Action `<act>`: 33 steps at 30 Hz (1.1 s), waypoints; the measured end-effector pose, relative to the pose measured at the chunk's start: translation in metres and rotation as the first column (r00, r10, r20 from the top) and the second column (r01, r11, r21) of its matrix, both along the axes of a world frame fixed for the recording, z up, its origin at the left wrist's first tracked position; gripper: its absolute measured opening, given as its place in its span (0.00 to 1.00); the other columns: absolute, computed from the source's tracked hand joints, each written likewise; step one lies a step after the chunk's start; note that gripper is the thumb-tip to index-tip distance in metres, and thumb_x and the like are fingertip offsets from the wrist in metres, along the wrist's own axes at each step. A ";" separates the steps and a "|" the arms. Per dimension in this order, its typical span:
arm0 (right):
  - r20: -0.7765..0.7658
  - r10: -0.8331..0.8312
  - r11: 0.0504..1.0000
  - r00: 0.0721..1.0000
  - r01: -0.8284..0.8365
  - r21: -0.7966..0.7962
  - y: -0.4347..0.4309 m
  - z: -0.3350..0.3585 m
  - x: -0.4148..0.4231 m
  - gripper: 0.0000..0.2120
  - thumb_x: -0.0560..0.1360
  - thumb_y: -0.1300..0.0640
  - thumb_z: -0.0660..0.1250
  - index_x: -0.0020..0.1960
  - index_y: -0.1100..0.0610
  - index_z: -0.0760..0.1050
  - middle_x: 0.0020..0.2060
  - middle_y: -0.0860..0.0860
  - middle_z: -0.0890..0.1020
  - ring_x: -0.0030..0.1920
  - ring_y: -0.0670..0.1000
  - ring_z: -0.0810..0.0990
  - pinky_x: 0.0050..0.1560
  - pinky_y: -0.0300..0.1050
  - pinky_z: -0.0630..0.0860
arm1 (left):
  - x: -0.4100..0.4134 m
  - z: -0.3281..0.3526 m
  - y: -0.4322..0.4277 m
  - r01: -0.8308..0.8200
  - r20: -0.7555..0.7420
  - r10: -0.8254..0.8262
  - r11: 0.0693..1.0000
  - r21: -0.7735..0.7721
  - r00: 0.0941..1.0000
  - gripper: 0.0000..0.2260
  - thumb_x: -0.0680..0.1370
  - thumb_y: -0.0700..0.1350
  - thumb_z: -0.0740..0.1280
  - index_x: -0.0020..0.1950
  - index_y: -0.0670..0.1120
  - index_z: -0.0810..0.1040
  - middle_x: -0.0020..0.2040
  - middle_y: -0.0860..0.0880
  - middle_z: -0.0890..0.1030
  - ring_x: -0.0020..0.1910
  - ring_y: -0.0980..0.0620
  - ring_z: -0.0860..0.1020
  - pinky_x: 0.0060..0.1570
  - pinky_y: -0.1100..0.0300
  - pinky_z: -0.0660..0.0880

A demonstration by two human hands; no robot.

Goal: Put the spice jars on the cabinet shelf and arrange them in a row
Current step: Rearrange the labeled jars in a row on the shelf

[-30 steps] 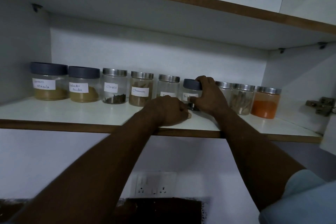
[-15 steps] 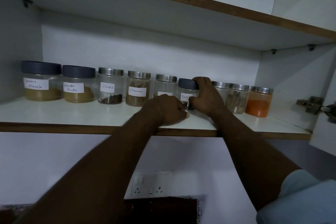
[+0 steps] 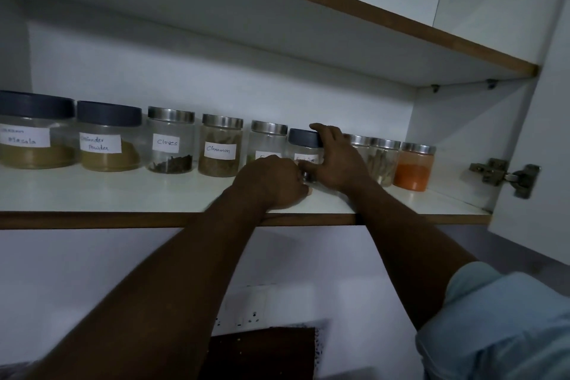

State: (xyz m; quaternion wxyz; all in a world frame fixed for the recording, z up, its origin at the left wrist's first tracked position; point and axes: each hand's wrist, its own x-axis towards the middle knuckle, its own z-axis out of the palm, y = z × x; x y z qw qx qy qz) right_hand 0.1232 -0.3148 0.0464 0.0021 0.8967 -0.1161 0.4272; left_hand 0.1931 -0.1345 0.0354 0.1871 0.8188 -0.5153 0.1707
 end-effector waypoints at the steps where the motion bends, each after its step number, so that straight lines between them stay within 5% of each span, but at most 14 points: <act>1: -0.019 0.002 1.000 1.000 -0.002 -0.017 0.000 0.000 0.001 0.44 0.67 0.36 0.74 0.77 0.48 0.63 0.70 0.51 0.71 0.64 0.55 0.76 0.58 0.53 0.79 | 0.001 -0.001 -0.001 0.000 0.002 0.000 1.000 -0.010 1.000 0.18 0.77 0.63 0.64 0.60 0.55 0.83 0.58 0.51 0.83 0.57 0.49 0.79 0.52 0.55 0.75; 10: -0.006 0.020 1.000 1.000 -0.020 0.009 -0.005 -0.002 0.002 0.38 0.65 0.42 0.77 0.71 0.54 0.68 0.63 0.51 0.74 0.57 0.54 0.77 0.53 0.48 0.75 | 0.000 -0.001 -0.004 -0.027 -0.013 0.027 0.999 -0.023 1.000 0.20 0.75 0.63 0.65 0.60 0.54 0.83 0.58 0.50 0.83 0.55 0.48 0.80 0.56 0.50 0.78; 14: -0.027 0.029 0.999 0.999 -0.028 0.039 -0.007 0.002 0.004 0.38 0.66 0.47 0.78 0.72 0.51 0.67 0.65 0.51 0.74 0.59 0.54 0.77 0.55 0.47 0.75 | -0.001 0.001 -0.001 -0.033 -0.015 0.033 0.999 -0.024 0.999 0.19 0.75 0.63 0.65 0.59 0.54 0.84 0.57 0.51 0.83 0.54 0.49 0.79 0.54 0.54 0.77; 18: -0.048 0.027 0.998 0.999 -0.024 0.050 -0.004 0.002 0.002 0.45 0.68 0.42 0.76 0.79 0.48 0.60 0.74 0.52 0.67 0.66 0.57 0.75 0.62 0.53 0.77 | -0.003 0.003 0.001 -0.022 -0.048 0.022 1.000 -0.005 0.999 0.16 0.76 0.62 0.66 0.57 0.55 0.85 0.56 0.52 0.84 0.54 0.51 0.79 0.56 0.53 0.78; 24: 0.255 -0.088 0.996 0.963 0.087 0.016 0.018 0.010 0.006 0.38 0.74 0.37 0.67 0.79 0.50 0.61 0.78 0.53 0.63 0.67 0.59 0.75 0.58 0.53 0.78 | 0.014 0.002 0.027 -0.009 -0.070 0.007 1.000 -0.023 0.998 0.14 0.77 0.60 0.68 0.56 0.55 0.86 0.56 0.53 0.85 0.55 0.52 0.80 0.59 0.53 0.77; 28: 0.117 -0.164 0.986 0.980 0.168 -0.025 -0.062 0.010 -0.051 0.38 0.74 0.38 0.68 0.78 0.52 0.62 0.76 0.54 0.66 0.66 0.61 0.75 0.60 0.56 0.79 | -0.037 0.007 -0.001 -0.113 -0.078 0.114 0.993 0.017 0.990 0.14 0.78 0.61 0.67 0.59 0.58 0.84 0.61 0.55 0.83 0.61 0.51 0.78 0.63 0.52 0.74; 33: 0.035 -0.134 0.991 0.990 0.134 0.019 -0.078 0.006 -0.055 0.39 0.71 0.32 0.70 0.73 0.53 0.66 0.69 0.55 0.72 0.63 0.59 0.77 0.58 0.57 0.79 | -0.047 0.004 -0.027 -0.142 -0.009 0.143 0.989 0.040 0.990 0.13 0.79 0.59 0.65 0.59 0.58 0.84 0.59 0.53 0.83 0.56 0.50 0.79 0.52 0.57 0.73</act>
